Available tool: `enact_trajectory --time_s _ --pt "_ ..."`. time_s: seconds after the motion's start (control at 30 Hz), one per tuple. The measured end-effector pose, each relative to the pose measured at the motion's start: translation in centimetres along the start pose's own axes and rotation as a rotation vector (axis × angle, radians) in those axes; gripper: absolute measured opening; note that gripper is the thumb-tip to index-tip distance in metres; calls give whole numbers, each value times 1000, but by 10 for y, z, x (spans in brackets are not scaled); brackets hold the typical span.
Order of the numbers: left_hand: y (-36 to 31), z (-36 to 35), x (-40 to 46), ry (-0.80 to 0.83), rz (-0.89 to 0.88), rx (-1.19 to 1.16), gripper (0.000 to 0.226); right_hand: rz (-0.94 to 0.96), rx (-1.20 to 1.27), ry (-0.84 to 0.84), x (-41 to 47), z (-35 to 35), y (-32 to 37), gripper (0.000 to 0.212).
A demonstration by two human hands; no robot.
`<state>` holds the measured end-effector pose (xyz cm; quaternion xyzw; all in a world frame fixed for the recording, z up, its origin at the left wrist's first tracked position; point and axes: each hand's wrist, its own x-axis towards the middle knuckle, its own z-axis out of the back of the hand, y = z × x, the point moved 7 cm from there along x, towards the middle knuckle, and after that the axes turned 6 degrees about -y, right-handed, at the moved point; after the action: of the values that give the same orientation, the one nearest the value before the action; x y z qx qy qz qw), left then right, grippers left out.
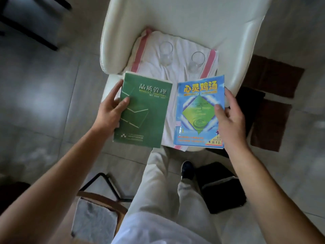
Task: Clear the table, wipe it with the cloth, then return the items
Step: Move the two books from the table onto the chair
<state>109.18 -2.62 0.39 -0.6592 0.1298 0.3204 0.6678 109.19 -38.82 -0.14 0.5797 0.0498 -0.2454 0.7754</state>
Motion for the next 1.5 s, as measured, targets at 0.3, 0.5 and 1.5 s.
enact_trajectory --time_s 0.3,0.5,1.5 --pt "55 -15 116 -25 10 74 58 -154 -34 -14 77 -48 -71 47" --pt "85 -33 165 6 97 53 60 -287 -54 -95 108 -80 -116 47" --pt "126 -49 265 -140 66 405 63 -349 -158 -113 153 -132 -217 79"
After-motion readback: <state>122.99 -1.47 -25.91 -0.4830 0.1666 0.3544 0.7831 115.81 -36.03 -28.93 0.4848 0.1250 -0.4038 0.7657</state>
